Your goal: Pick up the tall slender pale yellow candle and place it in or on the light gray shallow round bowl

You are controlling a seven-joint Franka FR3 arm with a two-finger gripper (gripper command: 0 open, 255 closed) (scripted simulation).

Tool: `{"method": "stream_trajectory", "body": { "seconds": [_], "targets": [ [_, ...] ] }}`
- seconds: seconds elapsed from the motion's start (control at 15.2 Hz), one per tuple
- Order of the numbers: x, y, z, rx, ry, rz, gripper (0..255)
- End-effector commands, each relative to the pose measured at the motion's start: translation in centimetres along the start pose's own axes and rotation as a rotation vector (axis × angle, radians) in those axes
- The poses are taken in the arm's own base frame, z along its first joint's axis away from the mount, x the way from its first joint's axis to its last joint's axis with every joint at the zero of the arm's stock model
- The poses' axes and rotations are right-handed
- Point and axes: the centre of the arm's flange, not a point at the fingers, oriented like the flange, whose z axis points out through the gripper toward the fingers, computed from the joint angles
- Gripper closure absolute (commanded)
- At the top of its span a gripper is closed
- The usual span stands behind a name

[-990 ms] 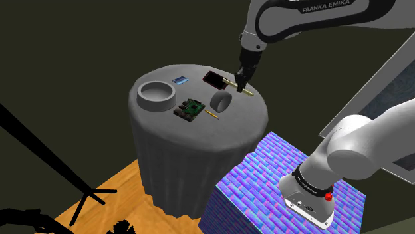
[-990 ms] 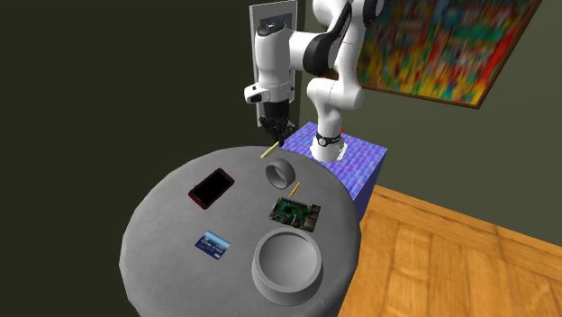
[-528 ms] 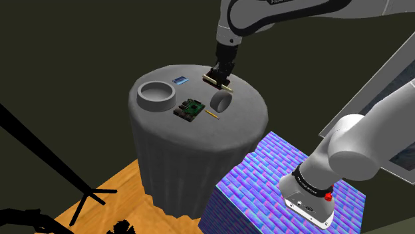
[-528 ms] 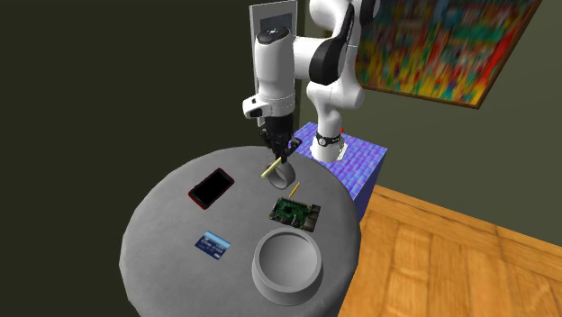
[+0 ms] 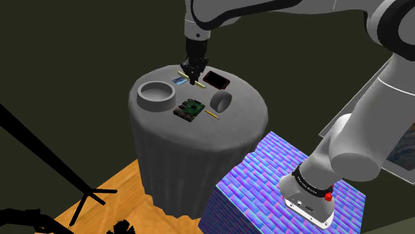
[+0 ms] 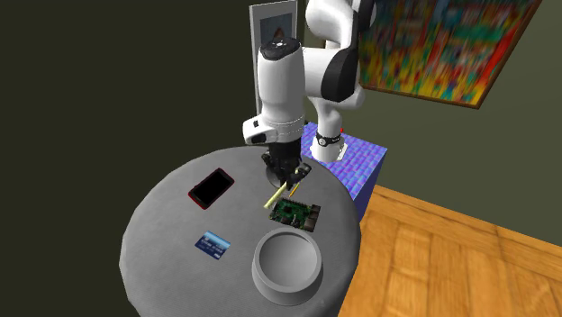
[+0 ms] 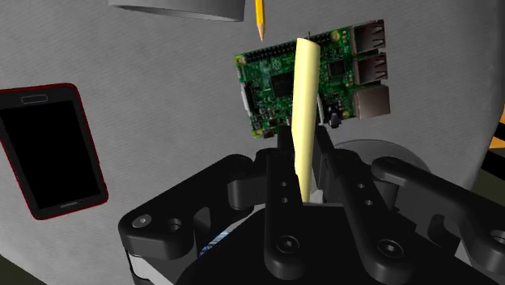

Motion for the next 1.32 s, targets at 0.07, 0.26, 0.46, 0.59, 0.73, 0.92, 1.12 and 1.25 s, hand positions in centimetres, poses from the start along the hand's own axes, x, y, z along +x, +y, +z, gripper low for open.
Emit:
{"method": "stream_trajectory", "body": {
  "seconds": [0.07,0.26,0.46,0.59,0.73,0.92,1.12,1.25],
  "targets": [
    [3.1,-2.4,-0.3,0.0,0.0,0.001,255],
    [6.2,-4.9,-0.6,0.0,0.0,0.001,255],
    [9.2,-7.4,-0.8,0.0,0.0,0.001,255],
    [10.9,-8.7,-0.4,0.0,0.0,0.001,255],
    [10.9,-8.7,0.7,0.0,0.0,0.001,255],
    [11.1,-8.7,2.2,0.0,0.0,0.001,255],
    [11.2,-8.6,3.8,0.0,0.0,0.001,255],
    [11.3,-8.6,4.9,0.0,0.0,0.001,255]
  ]
}}
